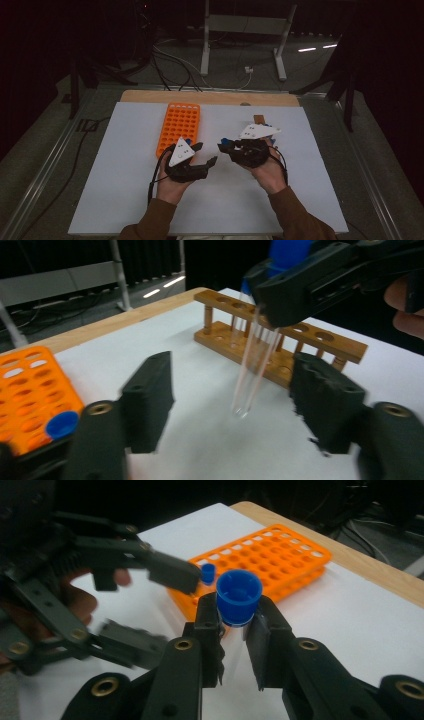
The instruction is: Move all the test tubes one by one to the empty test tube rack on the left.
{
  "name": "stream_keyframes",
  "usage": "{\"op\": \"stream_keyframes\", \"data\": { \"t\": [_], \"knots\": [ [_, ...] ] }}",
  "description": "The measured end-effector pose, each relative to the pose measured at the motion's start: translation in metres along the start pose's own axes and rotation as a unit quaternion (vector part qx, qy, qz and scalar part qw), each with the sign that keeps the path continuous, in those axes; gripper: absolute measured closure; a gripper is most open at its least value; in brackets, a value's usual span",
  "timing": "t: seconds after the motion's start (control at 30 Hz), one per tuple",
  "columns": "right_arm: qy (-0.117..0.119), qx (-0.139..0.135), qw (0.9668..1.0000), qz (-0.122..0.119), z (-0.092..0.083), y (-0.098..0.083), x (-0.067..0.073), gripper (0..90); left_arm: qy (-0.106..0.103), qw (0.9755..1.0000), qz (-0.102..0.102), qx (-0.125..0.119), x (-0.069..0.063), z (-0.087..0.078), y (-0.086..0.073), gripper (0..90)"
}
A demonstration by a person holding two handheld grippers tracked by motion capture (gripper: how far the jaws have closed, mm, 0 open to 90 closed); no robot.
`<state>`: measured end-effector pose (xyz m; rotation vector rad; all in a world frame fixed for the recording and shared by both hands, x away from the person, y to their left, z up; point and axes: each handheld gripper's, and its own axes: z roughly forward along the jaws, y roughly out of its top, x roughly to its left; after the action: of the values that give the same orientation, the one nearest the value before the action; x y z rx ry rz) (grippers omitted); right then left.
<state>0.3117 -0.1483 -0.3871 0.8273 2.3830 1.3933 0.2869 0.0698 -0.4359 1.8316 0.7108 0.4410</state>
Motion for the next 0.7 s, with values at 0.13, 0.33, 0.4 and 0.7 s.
{"op": "stream_keyframes", "data": {
  "t": [0.13, 0.33, 0.4, 0.7],
  "knots": [
    [0.011, 0.001, 0.9999, -0.006, 0.006, 0.004, 0.008, 76.5, -0.007, 0.9999, 0.008, 0.004, -0.003, 0.002, -0.001, 55.2],
    [0.020, 0.005, 0.9997, -0.012, 0.010, 0.006, 0.015, 76.5, -0.013, 0.9999, 0.011, 0.000, -0.002, 0.000, -0.001, 68.1],
    [0.023, 0.005, 0.9997, -0.013, 0.012, 0.006, 0.016, 76.5, -0.016, 0.9998, 0.010, -0.001, -0.002, 0.000, -0.002, 72.2],
    [0.027, -0.005, 0.9995, 0.014, 0.007, 0.004, 0.008, 57.7, -0.013, 0.9998, 0.016, 0.000, -0.001, 0.000, -0.004, 78.1]
  ]
}}
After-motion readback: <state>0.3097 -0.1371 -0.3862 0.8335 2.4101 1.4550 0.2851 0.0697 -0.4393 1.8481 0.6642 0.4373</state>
